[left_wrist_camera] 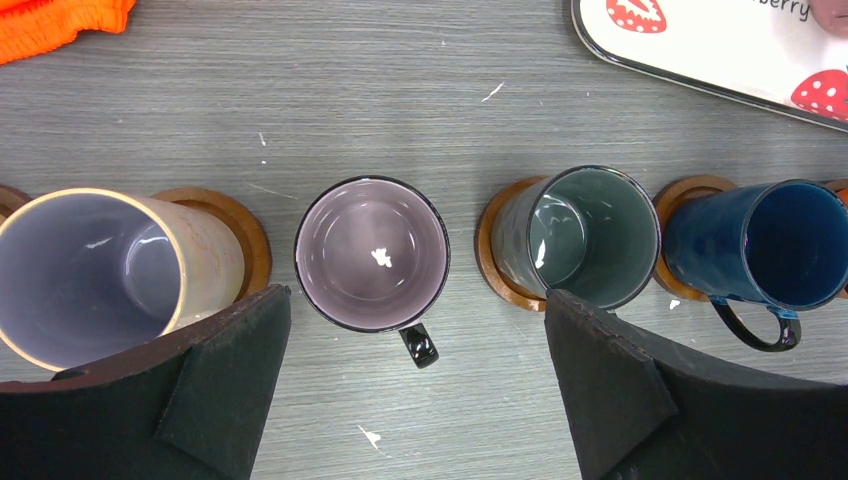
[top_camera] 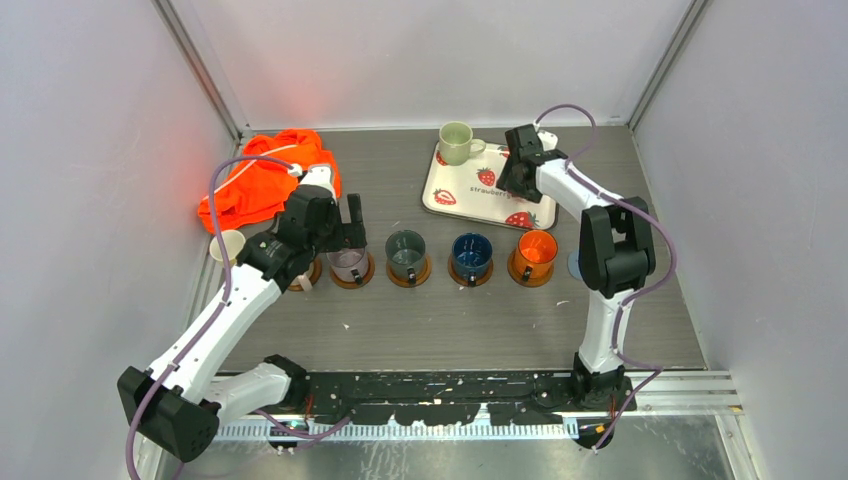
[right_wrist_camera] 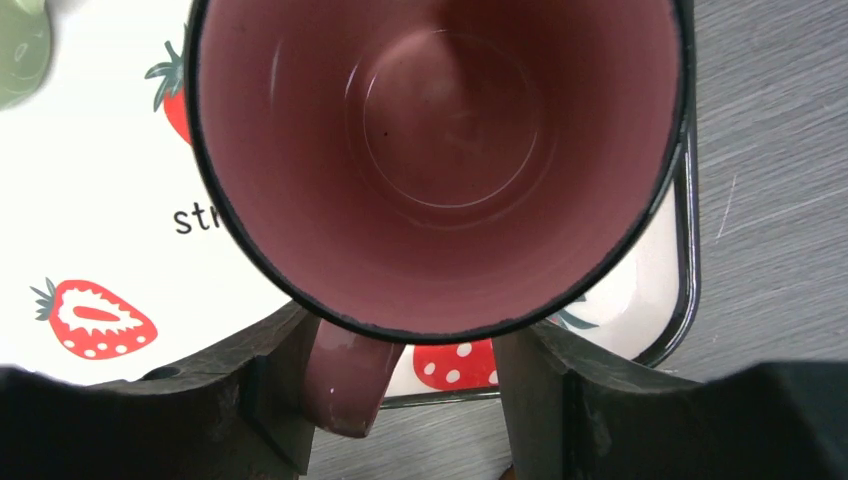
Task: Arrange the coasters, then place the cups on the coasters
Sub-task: Pick up the cup from the tray.
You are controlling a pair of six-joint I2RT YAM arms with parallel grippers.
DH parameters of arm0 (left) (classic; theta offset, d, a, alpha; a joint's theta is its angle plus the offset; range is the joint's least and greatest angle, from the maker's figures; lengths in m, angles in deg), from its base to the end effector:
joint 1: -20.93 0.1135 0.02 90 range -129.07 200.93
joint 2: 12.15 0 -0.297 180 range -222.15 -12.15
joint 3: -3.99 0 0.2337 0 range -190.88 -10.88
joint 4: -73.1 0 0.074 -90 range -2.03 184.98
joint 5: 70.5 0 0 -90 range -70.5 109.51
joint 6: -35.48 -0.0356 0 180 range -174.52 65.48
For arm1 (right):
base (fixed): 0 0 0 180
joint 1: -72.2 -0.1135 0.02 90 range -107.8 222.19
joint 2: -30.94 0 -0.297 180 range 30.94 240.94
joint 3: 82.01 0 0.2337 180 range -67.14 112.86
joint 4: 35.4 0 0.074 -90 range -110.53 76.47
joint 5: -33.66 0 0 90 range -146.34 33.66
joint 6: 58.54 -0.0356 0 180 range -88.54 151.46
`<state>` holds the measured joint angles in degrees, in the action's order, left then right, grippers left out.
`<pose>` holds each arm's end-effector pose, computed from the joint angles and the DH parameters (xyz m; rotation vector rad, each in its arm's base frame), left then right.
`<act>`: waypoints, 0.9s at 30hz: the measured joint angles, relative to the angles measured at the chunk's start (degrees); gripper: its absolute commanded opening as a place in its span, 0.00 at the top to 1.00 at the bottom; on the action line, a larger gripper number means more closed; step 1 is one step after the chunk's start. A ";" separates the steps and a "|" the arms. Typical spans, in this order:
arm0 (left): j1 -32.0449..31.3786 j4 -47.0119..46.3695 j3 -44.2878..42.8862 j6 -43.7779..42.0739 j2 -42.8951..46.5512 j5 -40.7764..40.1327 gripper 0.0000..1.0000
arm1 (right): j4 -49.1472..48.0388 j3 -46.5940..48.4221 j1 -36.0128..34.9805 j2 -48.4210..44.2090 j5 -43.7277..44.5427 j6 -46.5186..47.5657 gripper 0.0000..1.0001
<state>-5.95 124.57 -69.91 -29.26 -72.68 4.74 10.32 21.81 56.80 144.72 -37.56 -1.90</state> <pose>0.1705 -0.0763 0.3592 -0.1083 2.2160 -0.2159 0.4182 0.1033 0.2559 0.5093 2.4163 -0.0571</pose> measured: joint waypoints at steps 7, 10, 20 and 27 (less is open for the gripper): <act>0.00 0.00 -0.02 0.00 0.00 0.02 0.00 | -0.90 -0.87 0.00 1.03 -0.66 -0.70 0.43; 0.00 0.00 0.00 0.00 0.00 0.02 0.00 | -1.03 -0.87 0.04 1.27 -0.72 -0.90 0.47; 0.00 -0.02 0.00 0.00 0.00 0.02 0.00 | -0.90 -0.85 0.04 1.38 0.87 0.00 0.77; 0.00 -0.02 0.00 0.00 -0.02 0.02 0.00 | -1.01 -0.66 0.13 1.38 1.70 1.92 0.95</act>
<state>-5.95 124.55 -69.91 -29.26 -72.70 4.76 9.32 21.15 56.93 146.09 -35.85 0.02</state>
